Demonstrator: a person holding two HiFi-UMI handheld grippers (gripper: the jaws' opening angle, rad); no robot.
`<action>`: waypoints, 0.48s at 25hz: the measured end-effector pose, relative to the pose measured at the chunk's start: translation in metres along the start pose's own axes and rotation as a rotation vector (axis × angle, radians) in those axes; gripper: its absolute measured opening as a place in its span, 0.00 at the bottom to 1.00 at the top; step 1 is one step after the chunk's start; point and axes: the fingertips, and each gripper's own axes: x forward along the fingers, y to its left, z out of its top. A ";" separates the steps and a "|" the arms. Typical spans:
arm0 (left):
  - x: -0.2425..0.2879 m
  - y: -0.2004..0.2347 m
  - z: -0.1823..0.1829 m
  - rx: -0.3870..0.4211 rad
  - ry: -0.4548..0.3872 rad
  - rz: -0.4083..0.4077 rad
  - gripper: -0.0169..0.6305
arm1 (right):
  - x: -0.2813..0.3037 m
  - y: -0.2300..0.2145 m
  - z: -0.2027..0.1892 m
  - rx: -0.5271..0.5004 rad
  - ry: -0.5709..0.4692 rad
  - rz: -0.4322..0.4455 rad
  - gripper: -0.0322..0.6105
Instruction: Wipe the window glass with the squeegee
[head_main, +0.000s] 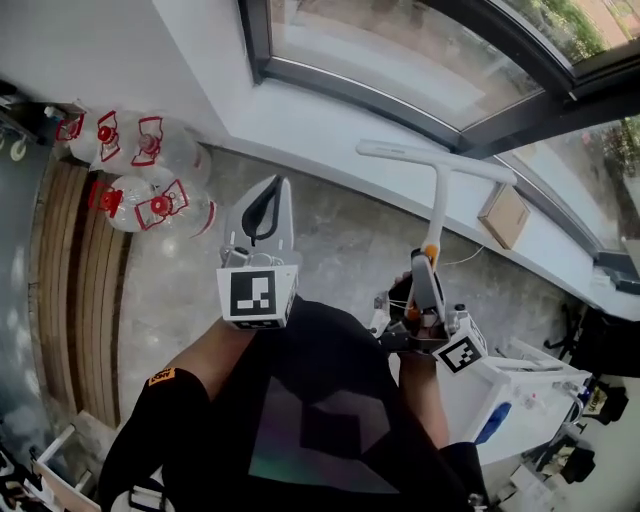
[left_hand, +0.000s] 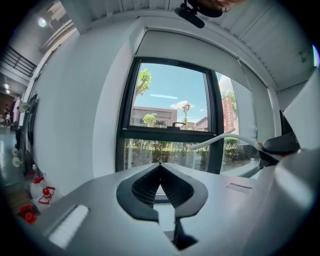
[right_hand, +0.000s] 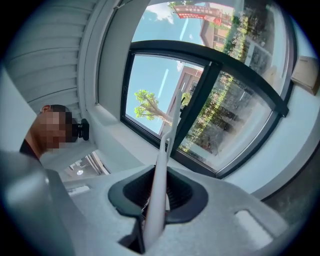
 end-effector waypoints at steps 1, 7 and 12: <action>0.003 0.006 0.006 0.002 -0.013 -0.002 0.05 | 0.008 0.003 0.001 -0.008 0.000 0.002 0.12; 0.033 0.059 0.022 0.012 -0.046 0.011 0.05 | 0.075 0.010 0.001 -0.051 0.009 0.028 0.13; 0.039 0.090 0.029 0.007 -0.056 0.057 0.05 | 0.114 0.012 -0.003 -0.039 0.044 0.053 0.13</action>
